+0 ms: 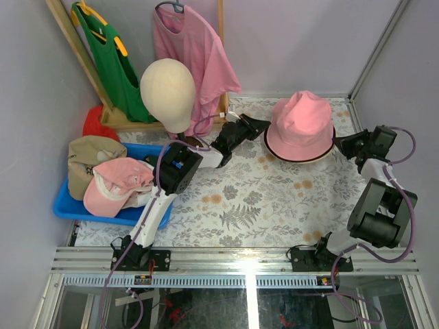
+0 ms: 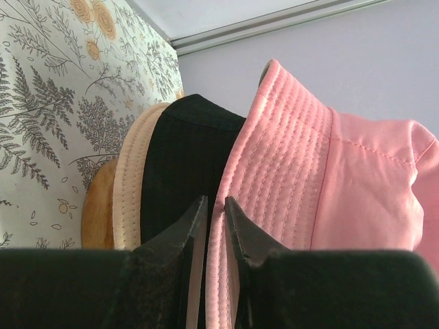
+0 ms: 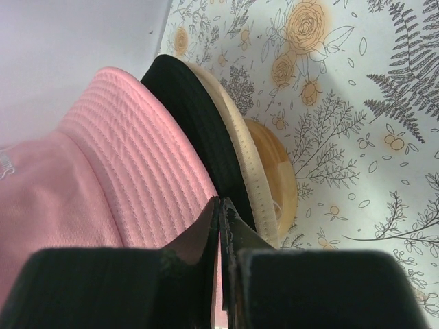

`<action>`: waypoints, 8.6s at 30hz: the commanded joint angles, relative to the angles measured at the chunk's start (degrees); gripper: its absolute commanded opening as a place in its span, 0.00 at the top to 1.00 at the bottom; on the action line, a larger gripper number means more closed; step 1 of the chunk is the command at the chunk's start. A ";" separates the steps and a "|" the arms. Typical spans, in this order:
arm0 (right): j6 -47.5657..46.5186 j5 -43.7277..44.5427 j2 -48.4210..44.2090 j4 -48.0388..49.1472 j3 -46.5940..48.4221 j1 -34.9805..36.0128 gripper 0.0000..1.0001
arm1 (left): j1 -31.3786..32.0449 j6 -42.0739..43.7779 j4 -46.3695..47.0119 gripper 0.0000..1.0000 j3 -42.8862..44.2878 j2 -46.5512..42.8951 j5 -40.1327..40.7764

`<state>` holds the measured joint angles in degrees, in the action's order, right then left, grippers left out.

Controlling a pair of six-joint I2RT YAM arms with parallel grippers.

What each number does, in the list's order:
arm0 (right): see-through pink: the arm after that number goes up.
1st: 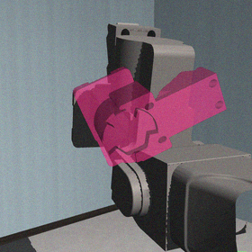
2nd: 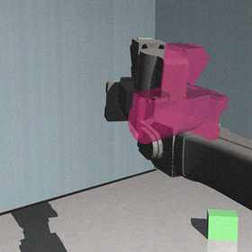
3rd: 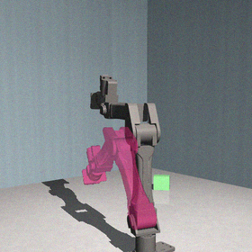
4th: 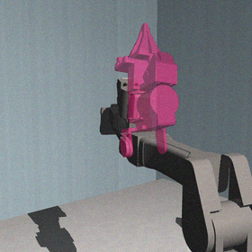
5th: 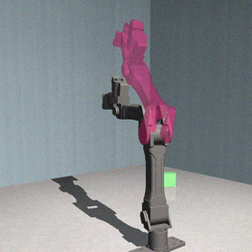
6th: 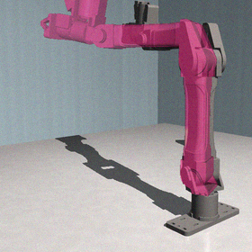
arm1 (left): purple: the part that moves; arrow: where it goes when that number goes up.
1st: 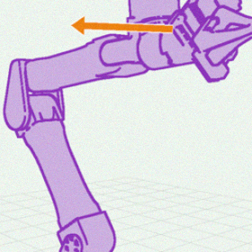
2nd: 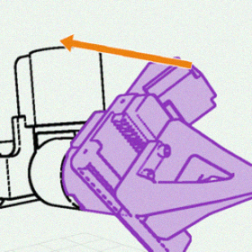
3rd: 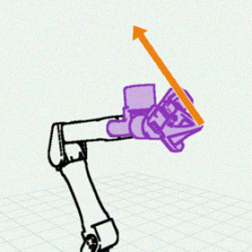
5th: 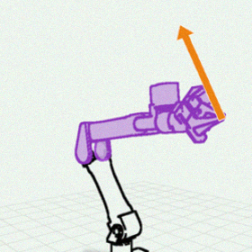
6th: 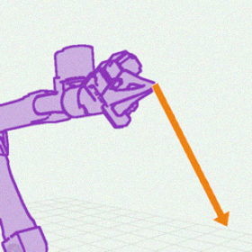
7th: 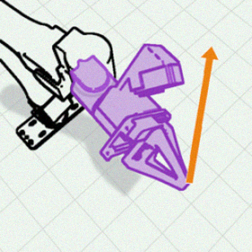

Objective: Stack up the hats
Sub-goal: Move the hat stand to the center of the board.

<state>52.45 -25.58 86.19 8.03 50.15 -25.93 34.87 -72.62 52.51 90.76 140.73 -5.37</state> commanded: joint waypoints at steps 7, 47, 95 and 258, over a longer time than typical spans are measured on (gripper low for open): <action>-3.62 2.76 1.60 -2.17 1.72 -0.08 1.00 | -0.31 0.04 0.39 0.88 0.22 -0.54 -0.69; -4.40 3.08 7.73 -4.87 13.71 1.49 1.00 | -4.10 -0.86 5.41 0.29 7.78 4.19 -5.71; -6.13 5.54 10.88 -4.93 11.82 2.03 1.00 | -3.68 -2.95 2.60 0.90 9.96 8.22 -10.07; -11.68 14.34 2.48 4.35 18.20 60.42 0.60 | 1.25 -10.36 -85.88 0.02 -50.60 -95.19 48.04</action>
<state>43.07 -7.25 83.77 5.85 64.49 31.92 40.25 -89.01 -45.47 41.52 44.53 45.30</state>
